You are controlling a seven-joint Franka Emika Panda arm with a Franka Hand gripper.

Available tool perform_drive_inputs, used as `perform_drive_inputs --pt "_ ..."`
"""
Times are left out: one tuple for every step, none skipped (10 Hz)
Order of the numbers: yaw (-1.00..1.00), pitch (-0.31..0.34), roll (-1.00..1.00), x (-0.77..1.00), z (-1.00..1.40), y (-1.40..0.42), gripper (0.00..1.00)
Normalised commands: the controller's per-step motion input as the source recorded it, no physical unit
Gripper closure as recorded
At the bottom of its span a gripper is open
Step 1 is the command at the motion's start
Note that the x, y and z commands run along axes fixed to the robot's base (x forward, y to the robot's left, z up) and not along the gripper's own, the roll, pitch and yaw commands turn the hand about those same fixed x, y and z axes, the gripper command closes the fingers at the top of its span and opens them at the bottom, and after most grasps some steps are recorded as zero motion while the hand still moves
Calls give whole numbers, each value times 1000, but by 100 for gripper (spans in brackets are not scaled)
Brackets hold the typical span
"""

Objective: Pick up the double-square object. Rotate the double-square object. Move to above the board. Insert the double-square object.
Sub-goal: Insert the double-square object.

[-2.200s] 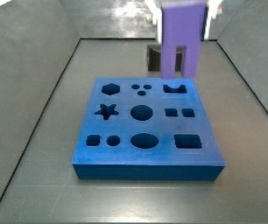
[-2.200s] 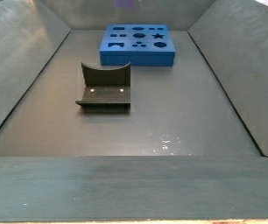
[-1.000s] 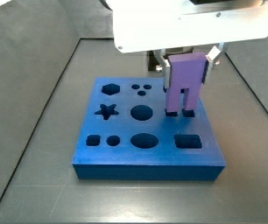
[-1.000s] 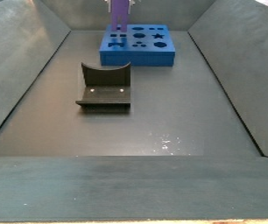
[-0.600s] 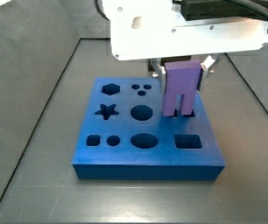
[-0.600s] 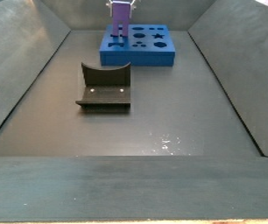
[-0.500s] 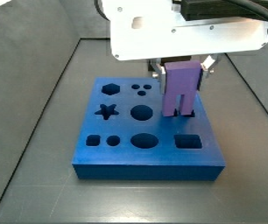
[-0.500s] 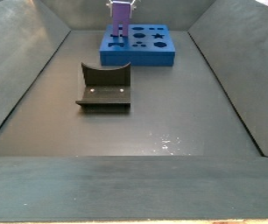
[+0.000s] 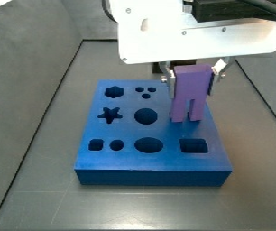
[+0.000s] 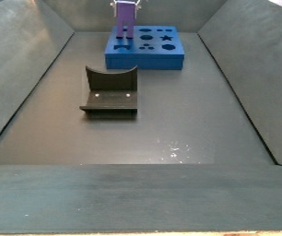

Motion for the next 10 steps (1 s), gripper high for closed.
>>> perform_drive_inputs --pt "0 0 31 0 -3 6 100" --pt "6 9 140 31 -126 94 100" --pt "6 0 143 71 -169 86 100" --pt "0 0 0 0 -46 0 100" --pt "0 -26 0 0 -289 -57 100" --pt "0 -109 134 0 -589 -89 100" --pt "0 -166 283 0 -863 -129 100" --pt "0 -143 277 0 -894 -134 100" --pt "0 0 126 0 -3 -71 100" --pt "0 0 0 0 0 0 0"
